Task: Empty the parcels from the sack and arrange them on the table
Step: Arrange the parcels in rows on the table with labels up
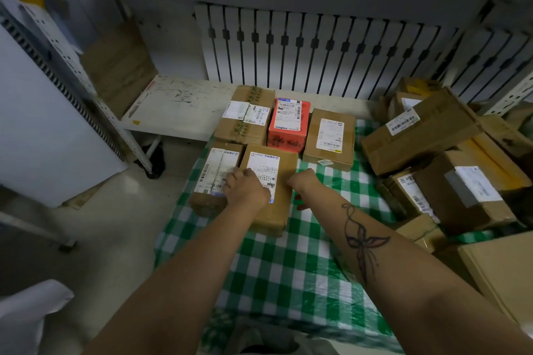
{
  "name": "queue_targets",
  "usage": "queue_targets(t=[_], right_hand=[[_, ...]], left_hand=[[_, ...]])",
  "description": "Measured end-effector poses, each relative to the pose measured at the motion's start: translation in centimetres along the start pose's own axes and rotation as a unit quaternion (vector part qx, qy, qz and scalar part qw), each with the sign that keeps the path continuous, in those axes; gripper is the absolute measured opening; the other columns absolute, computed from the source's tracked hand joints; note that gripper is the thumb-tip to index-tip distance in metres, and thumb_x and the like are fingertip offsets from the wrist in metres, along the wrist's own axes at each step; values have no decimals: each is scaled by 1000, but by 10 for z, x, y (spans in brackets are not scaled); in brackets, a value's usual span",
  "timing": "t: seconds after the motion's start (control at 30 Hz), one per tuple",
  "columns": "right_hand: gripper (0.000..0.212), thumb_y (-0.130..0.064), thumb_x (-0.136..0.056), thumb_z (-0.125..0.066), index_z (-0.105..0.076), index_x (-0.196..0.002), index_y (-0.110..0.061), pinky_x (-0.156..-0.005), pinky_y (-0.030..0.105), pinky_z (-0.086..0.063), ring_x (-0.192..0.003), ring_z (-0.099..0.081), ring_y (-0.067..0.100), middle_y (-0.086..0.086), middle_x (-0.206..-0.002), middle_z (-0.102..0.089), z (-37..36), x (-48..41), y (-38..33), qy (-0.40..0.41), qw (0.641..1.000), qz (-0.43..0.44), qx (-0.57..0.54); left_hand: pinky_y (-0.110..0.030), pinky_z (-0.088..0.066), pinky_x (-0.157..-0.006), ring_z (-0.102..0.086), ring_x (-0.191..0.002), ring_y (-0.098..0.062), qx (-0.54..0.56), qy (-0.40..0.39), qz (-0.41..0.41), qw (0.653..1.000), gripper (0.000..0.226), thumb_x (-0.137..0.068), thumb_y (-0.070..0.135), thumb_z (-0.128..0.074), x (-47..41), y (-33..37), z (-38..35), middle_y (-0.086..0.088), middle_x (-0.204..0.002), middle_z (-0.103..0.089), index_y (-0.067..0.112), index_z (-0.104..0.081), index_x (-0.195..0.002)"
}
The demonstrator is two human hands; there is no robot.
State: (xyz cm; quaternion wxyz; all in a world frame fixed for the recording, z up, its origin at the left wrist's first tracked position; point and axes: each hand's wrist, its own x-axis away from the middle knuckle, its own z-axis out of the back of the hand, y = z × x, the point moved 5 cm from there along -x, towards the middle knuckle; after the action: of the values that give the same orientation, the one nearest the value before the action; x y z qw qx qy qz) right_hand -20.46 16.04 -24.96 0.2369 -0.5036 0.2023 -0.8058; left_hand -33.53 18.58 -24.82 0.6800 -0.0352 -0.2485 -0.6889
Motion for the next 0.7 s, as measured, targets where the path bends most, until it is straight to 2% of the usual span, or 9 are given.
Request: queue_targets(t=[0.03, 0.1, 0.23, 0.33, 0.43, 0.5, 0.57, 0.63, 0.7], right_hand=[[42, -10, -96, -43, -42, -137, -3, -96, 40, -48, -124, -51, 32, 17, -139, -48, 0, 1, 0, -5, 1000, 17, 5], [40, -11, -95, -44, -46, -135, -2, -92, 34, -45, -122, -53, 30, 16, -137, -50, 1, 3, 4, -6, 999, 41, 18], [34, -10, -93, -48, -48, -125, 0, -75, 31, -43, -94, -54, 26, 14, -109, -55, 12, 9, 11, 43, 996, 76, 26], [7, -9, -90, -51, -54, -84, -5, -58, 27, -39, -67, -49, 18, 5, -76, -52, 26, 15, 17, 59, 993, 103, 20], [34, -3, -84, -52, -42, -53, -11, -51, 28, -33, -56, -41, 16, 5, -58, -44, 47, 21, 23, 76, 987, 137, 24], [29, -2, -85, -52, -53, -56, -4, -61, 33, -41, -66, -52, 25, 15, -64, -54, 63, 27, 31, 94, 984, 148, 9], [19, -4, -87, -52, -65, -77, 4, -77, 35, -46, -90, -60, 31, 22, -89, -64, 84, 34, 38, 115, 981, 159, 6], [22, -6, -89, -51, -66, -100, 6, -86, 34, -46, -105, -60, 31, 22, -107, -66, 104, 39, 44, 135, 977, 167, 6], [26, -9, -91, -52, -63, -112, 0, -89, 33, -46, -111, -58, 31, 18, -115, -65, 123, 42, 51, 148, 974, 171, -9]], left_hand=[[-49, -6, -117, -2, -144, -37, -6, -6, 6, 1000, 77, -88, 36, -57, 1, -1, -1, -18, -155, -5, 10, -15, -148], [-50, 2, -117, 9, -144, -38, -3, -6, 12, 1000, 84, -88, 36, -56, 4, -1, -2, -19, -157, 5, 11, -4, -149], [-49, 4, -116, 11, -144, -37, 46, 20, -38, 998, 82, -90, 34, -53, 17, 22, -4, -17, -157, 6, 19, 0, -150], [-47, 0, -117, 8, -145, -33, 92, 14, -87, 992, 81, -90, 27, -53, 33, 51, -12, -12, -158, 1, 21, 1, -150], [-45, -9, -118, -5, -145, -32, 139, 11, -125, 982, 85, -87, 17, -55, 51, 78, -21, -12, -155, -13, 23, 2, -150], [-42, -16, -117, -16, -142, -31, 172, -3, -146, 974, 85, -86, 13, -55, 61, 95, -27, -13, -151, -21, 22, 1, -150], [-41, -27, -112, -26, -138, -31, 221, -24, -150, 963, 82, -87, 9, -54, 70, 114, -33, -14, -148, -27, 22, -3, -150], [-40, -38, -103, -37, -132, -31, 263, -31, -143, 954, 78, -87, 7, -53, 76, 131, -38, -14, -147, -31, 22, -9, -150], [-37, -42, -97, -43, -128, -31, 302, -39, -135, 943, 75, -88, 7, -54, 83, 149, -44, -13, -147, -35, 21, -14, -150]])
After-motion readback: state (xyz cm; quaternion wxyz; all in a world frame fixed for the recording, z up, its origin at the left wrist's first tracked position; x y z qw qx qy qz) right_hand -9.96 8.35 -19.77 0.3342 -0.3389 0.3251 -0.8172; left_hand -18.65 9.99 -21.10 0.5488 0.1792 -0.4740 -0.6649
